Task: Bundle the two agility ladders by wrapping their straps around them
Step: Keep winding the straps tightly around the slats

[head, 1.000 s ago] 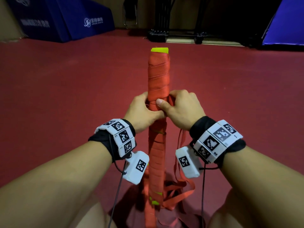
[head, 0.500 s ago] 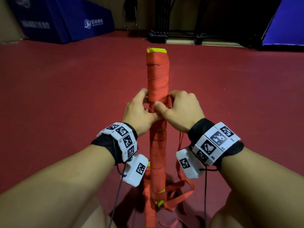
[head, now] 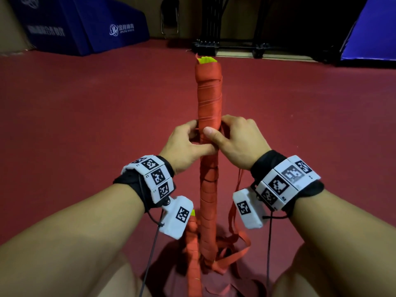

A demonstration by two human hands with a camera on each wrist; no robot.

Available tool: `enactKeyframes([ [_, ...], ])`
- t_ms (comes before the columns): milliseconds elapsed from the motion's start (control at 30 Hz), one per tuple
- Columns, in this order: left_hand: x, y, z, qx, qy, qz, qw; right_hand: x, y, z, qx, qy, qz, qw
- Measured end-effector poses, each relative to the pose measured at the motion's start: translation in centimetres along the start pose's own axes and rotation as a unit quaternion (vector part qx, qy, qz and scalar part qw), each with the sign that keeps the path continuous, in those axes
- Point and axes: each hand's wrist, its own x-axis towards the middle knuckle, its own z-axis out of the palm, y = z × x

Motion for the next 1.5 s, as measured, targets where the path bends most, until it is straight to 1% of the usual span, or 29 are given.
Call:
enactKeyframes([
  [133, 0.1, 0.2, 0.1, 0.007, 0.021, 0.016, 1.000, 0.1, 0.0, -0.1, 0.006, 0.011, 0.002, 1.000],
  [333, -0.1, -0.2, 0.2, 0.037, 0.052, -0.010, 0.998, 0.3, -0.1, 0.2, 0.003, 0.010, 0.019, 1.000],
  [467, -0.3, 0.0, 0.3, 0.049, 0.060, -0.022, 0.997, 0.2, -0.4, 0.3, 0.012, 0.028, 0.044, 0.999],
  [567, -0.5, 0.3, 0.3, 0.038, 0.065, -0.027, 0.997, 0.2, -0.3, 0.5, 0.009, 0.043, 0.065, 0.997],
  [667, -0.6, 0.5, 0.3, 0.032, 0.077, -0.030, 0.996, -0.1, -0.7, 0.5, -0.007, 0.047, 0.062, 0.997],
  [767, -0.5, 0.4, 0.0, 0.053, 0.090, -0.031, 0.994, -0.4, -1.1, 0.4, -0.016, 0.038, 0.058, 0.997],
  [867, -0.5, 0.4, 0.1, 0.060, 0.086, -0.030, 0.994, -0.3, -1.1, 0.4, -0.004, 0.030, 0.046, 0.998],
  [1000, -0.4, 1.1, 0.5, 0.037, 0.077, -0.032, 0.996, -0.1, -0.9, 0.1, 0.027, 0.030, 0.034, 0.999],
  [1067, -0.3, 1.3, 0.6, 0.026, 0.071, -0.030, 0.997, 0.0, -0.9, 0.0, 0.034, 0.030, 0.037, 0.998],
  [1200, -0.4, 1.0, 0.1, 0.030, 0.037, -0.035, 0.998, 0.3, 0.2, 0.3, 0.024, 0.020, 0.052, 0.998],
  [1367, -0.4, -0.1, -0.1, -0.008, 0.024, -0.053, 0.998, 0.7, 0.8, 0.6, 0.019, 0.021, 0.062, 0.998],
  [1500, -0.3, -0.6, 0.1, -0.017, 0.018, -0.051, 0.998, 0.8, 0.8, 0.7, 0.024, 0.033, 0.075, 0.996],
])
